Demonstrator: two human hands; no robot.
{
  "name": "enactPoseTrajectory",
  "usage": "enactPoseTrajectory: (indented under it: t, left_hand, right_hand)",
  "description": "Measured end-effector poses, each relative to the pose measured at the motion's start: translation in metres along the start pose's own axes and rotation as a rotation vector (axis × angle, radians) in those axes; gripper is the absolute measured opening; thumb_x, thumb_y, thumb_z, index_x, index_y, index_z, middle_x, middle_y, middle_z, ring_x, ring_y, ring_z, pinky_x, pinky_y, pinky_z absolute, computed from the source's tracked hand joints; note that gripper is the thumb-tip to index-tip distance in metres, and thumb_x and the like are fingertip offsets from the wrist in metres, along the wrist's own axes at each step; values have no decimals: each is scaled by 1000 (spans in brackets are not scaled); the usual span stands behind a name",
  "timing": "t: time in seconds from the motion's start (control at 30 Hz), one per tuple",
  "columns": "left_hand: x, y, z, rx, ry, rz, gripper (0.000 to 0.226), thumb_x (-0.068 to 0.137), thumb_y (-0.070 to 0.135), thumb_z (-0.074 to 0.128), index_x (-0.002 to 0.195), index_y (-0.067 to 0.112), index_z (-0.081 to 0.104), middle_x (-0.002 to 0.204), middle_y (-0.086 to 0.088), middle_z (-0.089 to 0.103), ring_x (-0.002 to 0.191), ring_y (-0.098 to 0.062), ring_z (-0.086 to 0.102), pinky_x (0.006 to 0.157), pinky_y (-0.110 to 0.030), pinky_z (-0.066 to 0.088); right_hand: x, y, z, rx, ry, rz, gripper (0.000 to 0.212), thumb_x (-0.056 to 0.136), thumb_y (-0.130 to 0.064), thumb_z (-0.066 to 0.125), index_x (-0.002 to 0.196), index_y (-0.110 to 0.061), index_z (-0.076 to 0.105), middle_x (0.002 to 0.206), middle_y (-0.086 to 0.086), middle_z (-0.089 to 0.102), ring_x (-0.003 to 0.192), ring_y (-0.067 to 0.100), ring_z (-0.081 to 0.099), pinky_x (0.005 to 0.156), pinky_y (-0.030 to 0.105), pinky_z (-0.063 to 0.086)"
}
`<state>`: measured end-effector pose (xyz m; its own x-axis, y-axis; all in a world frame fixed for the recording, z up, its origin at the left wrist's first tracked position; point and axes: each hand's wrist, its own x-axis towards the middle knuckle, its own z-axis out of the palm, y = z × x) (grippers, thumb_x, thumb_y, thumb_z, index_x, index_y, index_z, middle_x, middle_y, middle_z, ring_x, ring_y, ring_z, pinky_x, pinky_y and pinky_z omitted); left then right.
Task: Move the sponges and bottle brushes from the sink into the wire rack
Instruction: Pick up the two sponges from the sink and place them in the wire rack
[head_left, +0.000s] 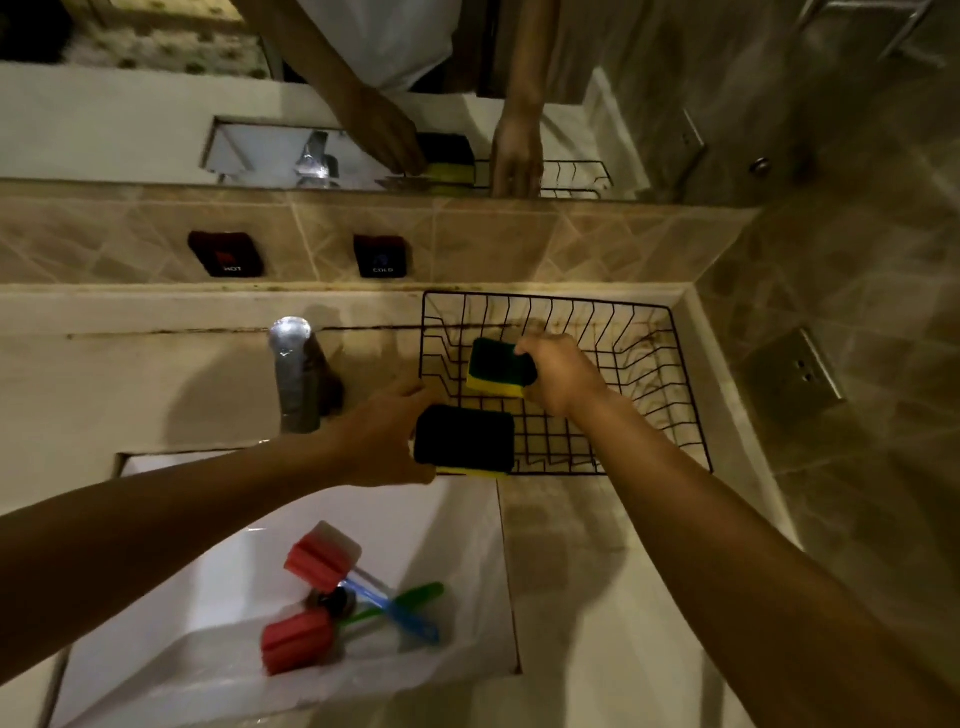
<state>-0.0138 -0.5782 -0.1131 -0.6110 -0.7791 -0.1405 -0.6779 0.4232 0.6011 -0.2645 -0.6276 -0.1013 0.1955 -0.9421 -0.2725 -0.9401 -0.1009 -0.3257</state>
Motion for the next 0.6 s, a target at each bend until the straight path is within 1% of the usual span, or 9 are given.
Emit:
enactPoseTrajectory:
  t: [0.07,0.13,0.23,0.37,0.43,0.5,0.57,0.6]
  left_hand:
    - [9,0,0,21,15,8,65,67,33,78,123,16,49,116,-3,55,92,-14,57,77,-32,56]
    - [16,-2,-1,26,28,-5,66,69,31,77,125,14,49,119,-5,56,93,-15,57,78,-33,56]
    - [27,-10,-1,9,28,-35,67,68,29,78,127,15,47,119,-4,54,96,-16,56,80,-34,56]
    - [33,-21,-1,-31,6,-104,74,68,29,78,131,28,39,123,4,48,100,-11,52,79,-24,54]
    - [35,-24,-1,-35,-2,-117,75,68,30,79,131,31,38,120,5,47,95,-11,53,76,-25,56]
    - [37,-24,-2,-31,3,-129,74,68,29,79,130,31,39,117,6,47,90,-13,56,74,-29,58]
    - [42,-23,-4,-23,13,-120,73,68,30,79,130,29,41,118,5,48,94,-13,55,76,-28,58]
    - [46,-21,-5,-5,16,-109,73,68,31,79,130,27,42,120,3,48,98,-13,54,79,-27,56]
  right_hand:
    - [18,5,9,-22,10,7,35,81,-7,67,113,-21,61,112,15,62,104,35,60,84,45,57]
    - [33,10,18,-26,5,2,36,79,-12,70,114,-21,61,111,14,64,106,35,59,85,46,57]
    - [55,16,32,15,-28,-53,44,75,-16,74,116,-16,59,118,16,63,115,37,54,91,45,54]
    - [73,19,53,-3,-85,-16,63,74,-25,80,130,-22,50,138,11,50,132,33,38,102,45,45]
    - [76,24,60,-19,-61,-36,65,76,-27,79,132,-23,46,142,9,47,137,32,32,104,47,42]
    - [76,29,64,-27,-58,-74,63,79,-24,76,134,-22,45,146,9,44,140,34,27,108,50,40]
    - [73,34,63,7,-76,-79,66,80,-20,74,138,-23,43,151,8,40,143,35,23,113,52,36]
    - [72,38,61,18,-74,-77,69,79,-19,75,140,-24,42,152,8,39,143,34,24,114,50,35]
